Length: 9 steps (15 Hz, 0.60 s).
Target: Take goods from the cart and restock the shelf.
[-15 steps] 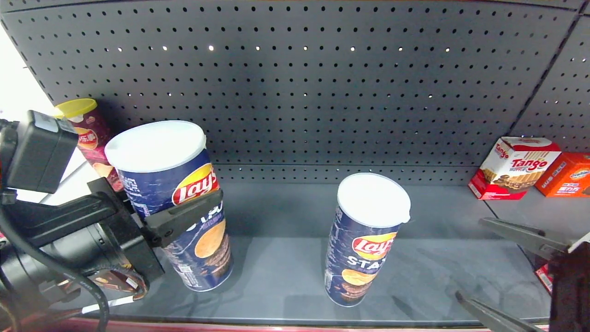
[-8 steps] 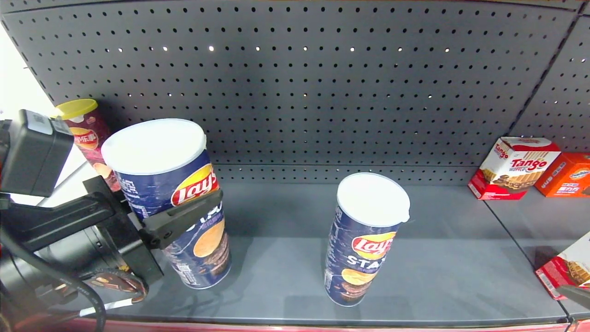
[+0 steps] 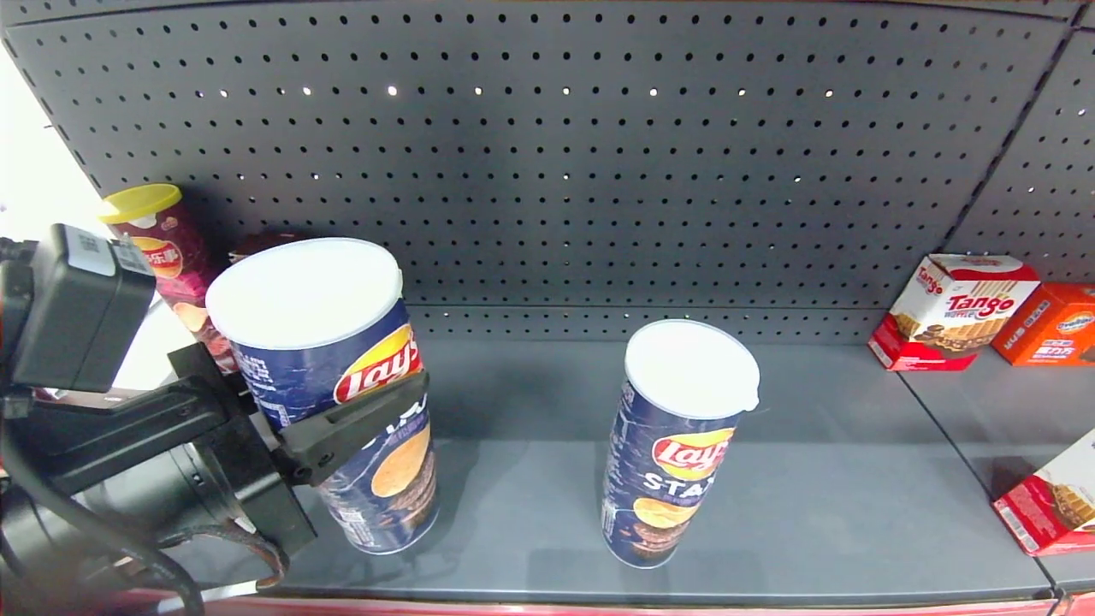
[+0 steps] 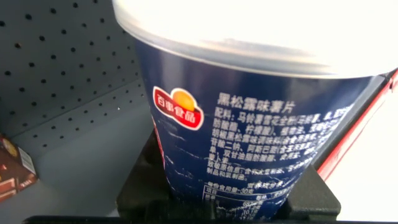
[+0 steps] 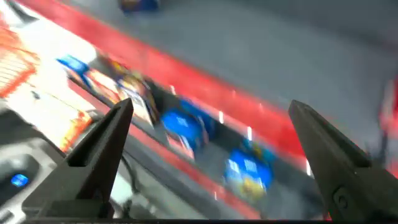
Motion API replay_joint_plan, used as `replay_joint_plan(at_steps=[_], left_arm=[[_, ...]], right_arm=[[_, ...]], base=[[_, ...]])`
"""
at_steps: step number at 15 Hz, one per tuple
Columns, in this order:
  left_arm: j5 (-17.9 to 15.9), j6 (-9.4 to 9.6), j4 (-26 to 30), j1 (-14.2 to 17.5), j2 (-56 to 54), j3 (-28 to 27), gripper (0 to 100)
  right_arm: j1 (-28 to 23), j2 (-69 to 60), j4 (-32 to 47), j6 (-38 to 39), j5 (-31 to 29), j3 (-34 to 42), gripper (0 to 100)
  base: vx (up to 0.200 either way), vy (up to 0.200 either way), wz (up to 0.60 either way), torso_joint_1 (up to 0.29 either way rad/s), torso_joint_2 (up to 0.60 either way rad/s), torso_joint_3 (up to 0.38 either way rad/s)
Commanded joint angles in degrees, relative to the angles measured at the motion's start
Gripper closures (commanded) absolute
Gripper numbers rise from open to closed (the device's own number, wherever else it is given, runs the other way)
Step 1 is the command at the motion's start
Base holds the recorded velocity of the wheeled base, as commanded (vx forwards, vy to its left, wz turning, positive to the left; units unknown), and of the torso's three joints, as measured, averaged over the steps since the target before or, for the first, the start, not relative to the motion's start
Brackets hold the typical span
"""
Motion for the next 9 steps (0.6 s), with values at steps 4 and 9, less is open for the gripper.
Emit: replay_joint_plan(at_steps=[4,9], left_arm=[[-0.22,-0.12,-0.29,-0.18,0.09,1.36,100],[-0.48,-0.12,-0.29,-0.18,0.09,1.36,100]], right_arm=[[-19.92,-5.19,4.42,2.1,0.45,-1.37,0],[-32.58,-7.3,3.89,2.98,-0.34,-1.1,0]], base=[[0.0,0.0,0.0,0.0,0.0,0.0],[0.0,0.0,0.0,0.0,0.0,0.0]])
